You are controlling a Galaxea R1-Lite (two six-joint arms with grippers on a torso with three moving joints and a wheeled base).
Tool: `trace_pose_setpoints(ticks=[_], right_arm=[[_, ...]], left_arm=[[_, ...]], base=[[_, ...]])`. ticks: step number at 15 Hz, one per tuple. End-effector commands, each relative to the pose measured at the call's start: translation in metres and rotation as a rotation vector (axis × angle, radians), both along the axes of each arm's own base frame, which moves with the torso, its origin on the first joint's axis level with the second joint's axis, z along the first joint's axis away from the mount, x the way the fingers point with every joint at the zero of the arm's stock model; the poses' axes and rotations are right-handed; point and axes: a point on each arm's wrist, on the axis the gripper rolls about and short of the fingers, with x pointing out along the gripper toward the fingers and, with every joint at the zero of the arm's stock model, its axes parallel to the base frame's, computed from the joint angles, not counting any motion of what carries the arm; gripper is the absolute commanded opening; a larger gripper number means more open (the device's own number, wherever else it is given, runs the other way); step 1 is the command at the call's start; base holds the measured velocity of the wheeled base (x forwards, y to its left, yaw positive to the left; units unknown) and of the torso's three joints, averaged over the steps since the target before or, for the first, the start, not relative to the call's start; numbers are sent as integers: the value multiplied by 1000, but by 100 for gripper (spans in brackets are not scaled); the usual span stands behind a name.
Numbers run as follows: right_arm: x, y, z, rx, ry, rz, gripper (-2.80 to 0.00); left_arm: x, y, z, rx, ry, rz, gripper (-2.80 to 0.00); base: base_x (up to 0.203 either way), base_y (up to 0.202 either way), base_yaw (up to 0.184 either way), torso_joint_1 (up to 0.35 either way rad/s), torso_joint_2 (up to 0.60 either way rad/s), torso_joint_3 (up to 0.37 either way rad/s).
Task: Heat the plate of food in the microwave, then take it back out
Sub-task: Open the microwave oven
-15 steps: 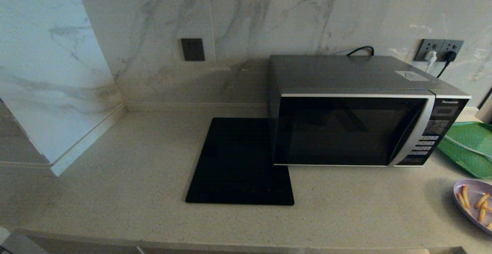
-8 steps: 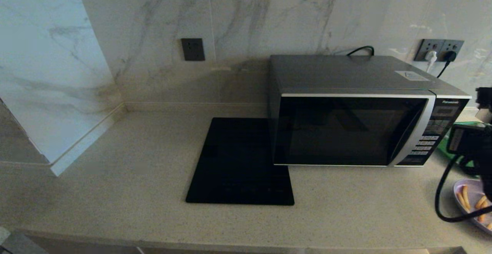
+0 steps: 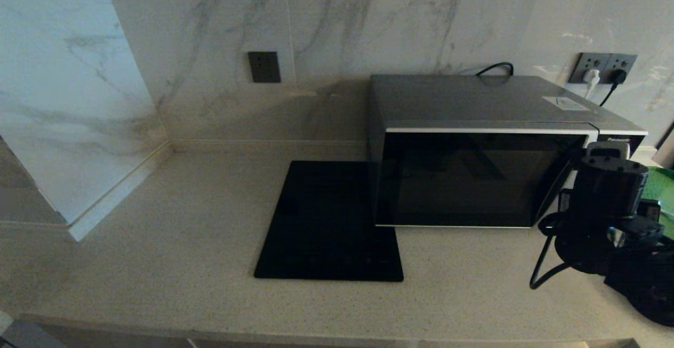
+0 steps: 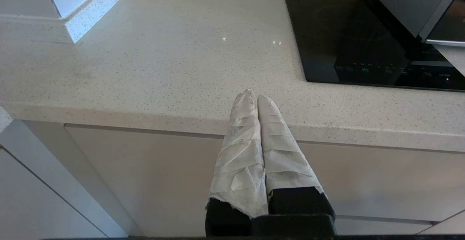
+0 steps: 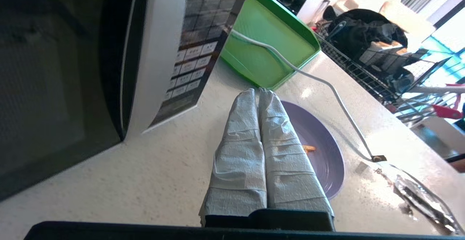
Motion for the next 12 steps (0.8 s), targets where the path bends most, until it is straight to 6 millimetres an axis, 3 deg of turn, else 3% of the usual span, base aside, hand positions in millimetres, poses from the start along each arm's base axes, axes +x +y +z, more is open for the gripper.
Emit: trace_pose_setpoints(ticks=[1,6,7,12], right_arm=[[2,0,-1,-3,2,-9,-280],[2,-6,-2,-6,7,-29,-280],[3,-6,-2,-4,4,-30,0],[18,-15,-6,-1,-7,-90,0]], left_arm=[[0,0,0,-1,0,0,-280],[0,0,0,-1,0,0,-280],[0,0,0,0,0,0,-280],[0,0,0,-1,0,0,-280]], base=[[0,0,0,0,0,0],[0,0,0,0,0,0],[0,0,0,0,0,0],[0,0,0,0,0,0]])
